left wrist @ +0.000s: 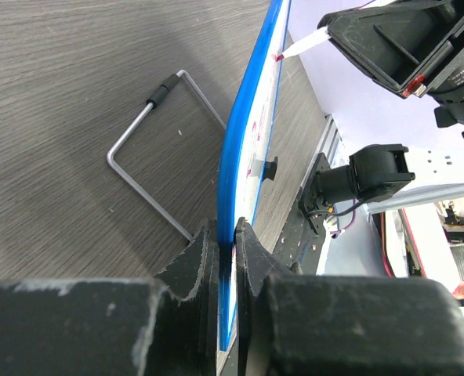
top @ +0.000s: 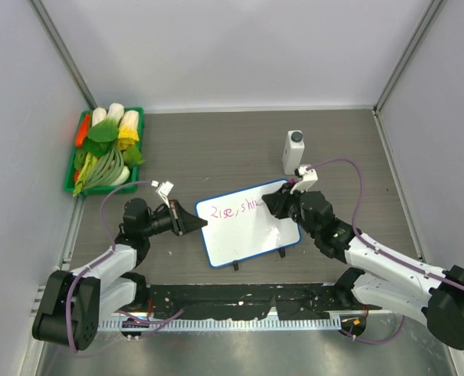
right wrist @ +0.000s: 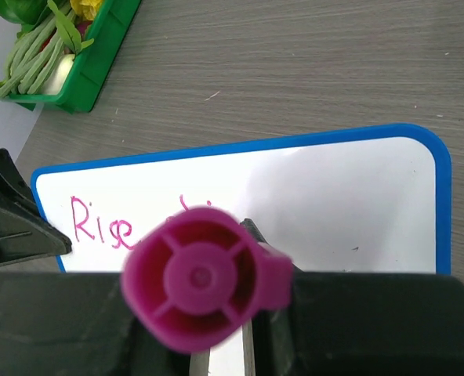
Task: Write a sentence on the whiteboard
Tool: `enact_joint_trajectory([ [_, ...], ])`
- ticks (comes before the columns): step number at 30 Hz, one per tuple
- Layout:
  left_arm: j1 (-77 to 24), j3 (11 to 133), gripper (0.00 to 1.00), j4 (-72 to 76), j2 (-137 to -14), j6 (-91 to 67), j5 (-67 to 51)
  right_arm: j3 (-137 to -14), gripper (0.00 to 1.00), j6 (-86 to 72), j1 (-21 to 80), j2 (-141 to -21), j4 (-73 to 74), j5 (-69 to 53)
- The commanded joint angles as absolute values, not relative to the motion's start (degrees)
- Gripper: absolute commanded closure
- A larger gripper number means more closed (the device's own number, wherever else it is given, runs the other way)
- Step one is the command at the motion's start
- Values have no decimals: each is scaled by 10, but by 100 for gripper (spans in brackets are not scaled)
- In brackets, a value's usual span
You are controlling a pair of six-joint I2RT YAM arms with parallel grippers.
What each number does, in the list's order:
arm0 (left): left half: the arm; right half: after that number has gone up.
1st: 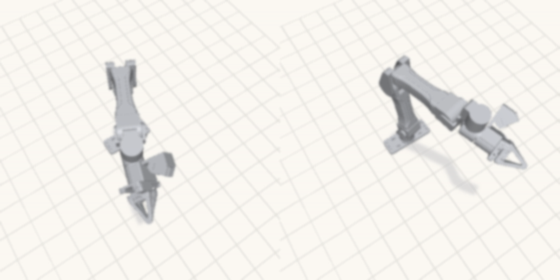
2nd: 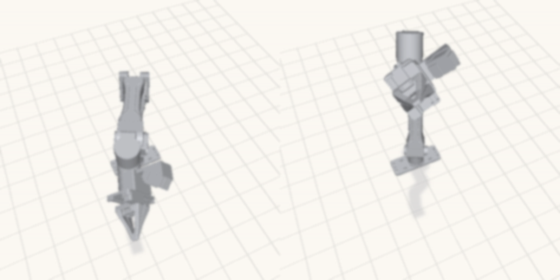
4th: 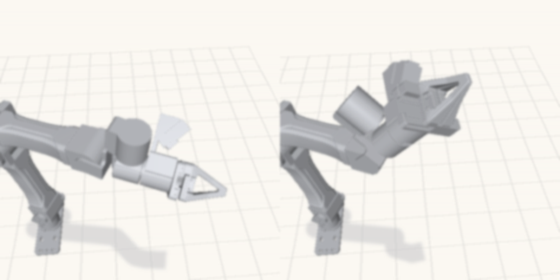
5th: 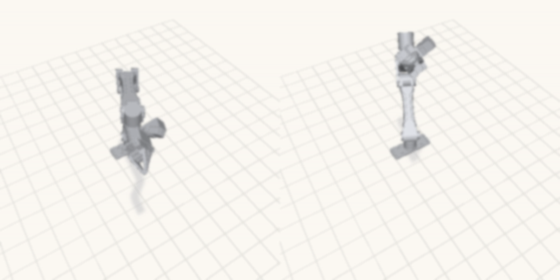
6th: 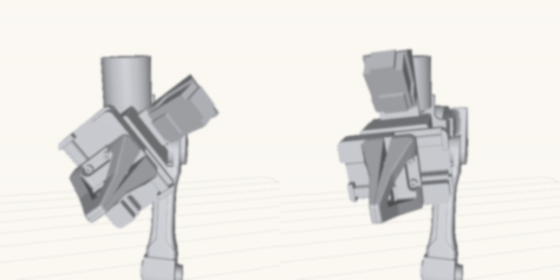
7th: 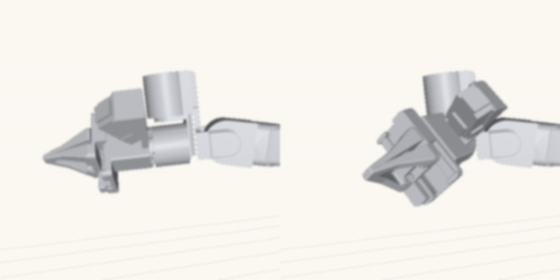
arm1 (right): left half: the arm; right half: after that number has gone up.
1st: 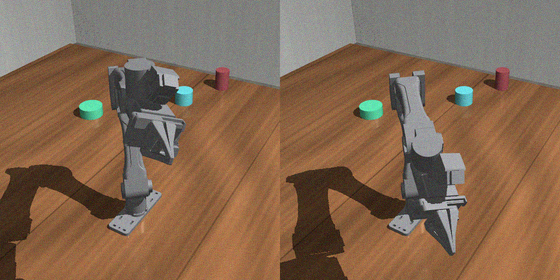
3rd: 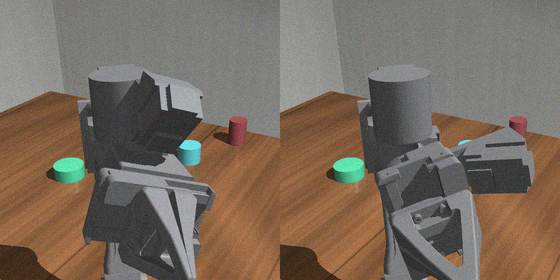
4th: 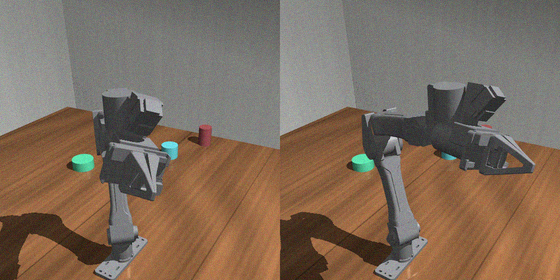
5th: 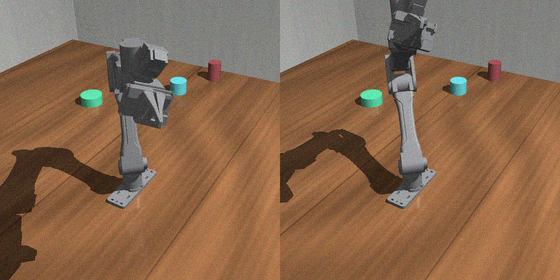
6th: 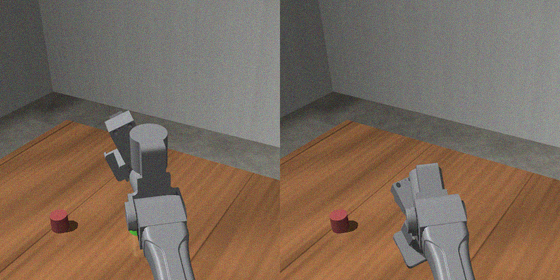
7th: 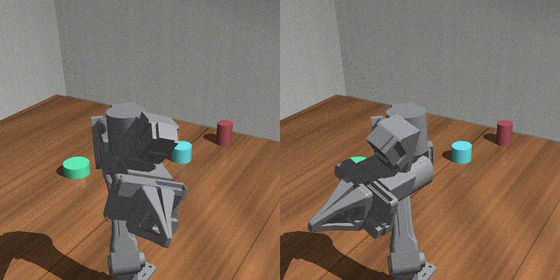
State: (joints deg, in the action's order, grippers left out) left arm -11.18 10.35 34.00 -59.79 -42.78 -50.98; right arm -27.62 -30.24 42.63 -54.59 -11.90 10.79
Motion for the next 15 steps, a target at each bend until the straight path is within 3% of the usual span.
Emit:
enact_joint_trajectory([
  [1, -111, 103, 100, 348, -599, -398, -494, -260, 99, -302, 425, -534, -92, 109],
  [15, -111, 100, 100, 346, -592, -400, -493, -279, 99, -295, 425, -538, -116, 127],
])
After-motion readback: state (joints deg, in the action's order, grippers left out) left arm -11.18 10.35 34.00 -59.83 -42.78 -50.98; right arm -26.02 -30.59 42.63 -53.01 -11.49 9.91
